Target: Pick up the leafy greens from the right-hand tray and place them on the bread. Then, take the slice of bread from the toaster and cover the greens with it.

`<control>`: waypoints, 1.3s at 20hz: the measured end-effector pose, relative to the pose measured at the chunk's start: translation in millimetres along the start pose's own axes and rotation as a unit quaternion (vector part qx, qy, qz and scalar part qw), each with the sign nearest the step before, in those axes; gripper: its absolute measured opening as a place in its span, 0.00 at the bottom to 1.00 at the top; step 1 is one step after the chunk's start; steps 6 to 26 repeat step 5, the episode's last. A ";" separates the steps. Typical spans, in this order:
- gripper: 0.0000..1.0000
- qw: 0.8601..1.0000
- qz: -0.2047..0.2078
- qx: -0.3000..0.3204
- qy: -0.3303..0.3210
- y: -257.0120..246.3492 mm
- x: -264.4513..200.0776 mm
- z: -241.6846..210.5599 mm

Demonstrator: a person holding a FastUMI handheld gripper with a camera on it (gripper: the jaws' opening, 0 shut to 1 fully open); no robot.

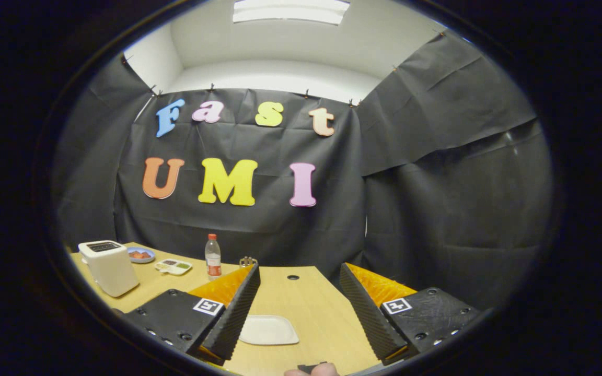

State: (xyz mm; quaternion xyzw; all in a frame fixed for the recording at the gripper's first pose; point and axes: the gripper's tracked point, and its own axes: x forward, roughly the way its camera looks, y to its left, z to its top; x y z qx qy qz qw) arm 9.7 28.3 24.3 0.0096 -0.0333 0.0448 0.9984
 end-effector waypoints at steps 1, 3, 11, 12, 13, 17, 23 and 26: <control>0.94 1.000 0.005 -0.002 -0.001 5.8 -2.7 1.3; 0.94 1.000 0.019 0.001 -0.002 17.6 -6.2 3.7; 0.94 1.000 0.029 0.006 0.001 24.3 -7.0 4.4; 0.94 1.000 0.029 0.006 0.001 24.3 -7.0 4.4; 0.94 1.000 0.029 0.006 0.001 24.3 -7.0 4.4; 0.94 1.000 0.029 0.006 0.001 24.3 -7.0 4.4; 0.94 1.000 0.029 0.006 0.001 24.3 -7.0 4.4; 0.94 1.000 0.029 0.006 0.001 24.3 -7.0 4.4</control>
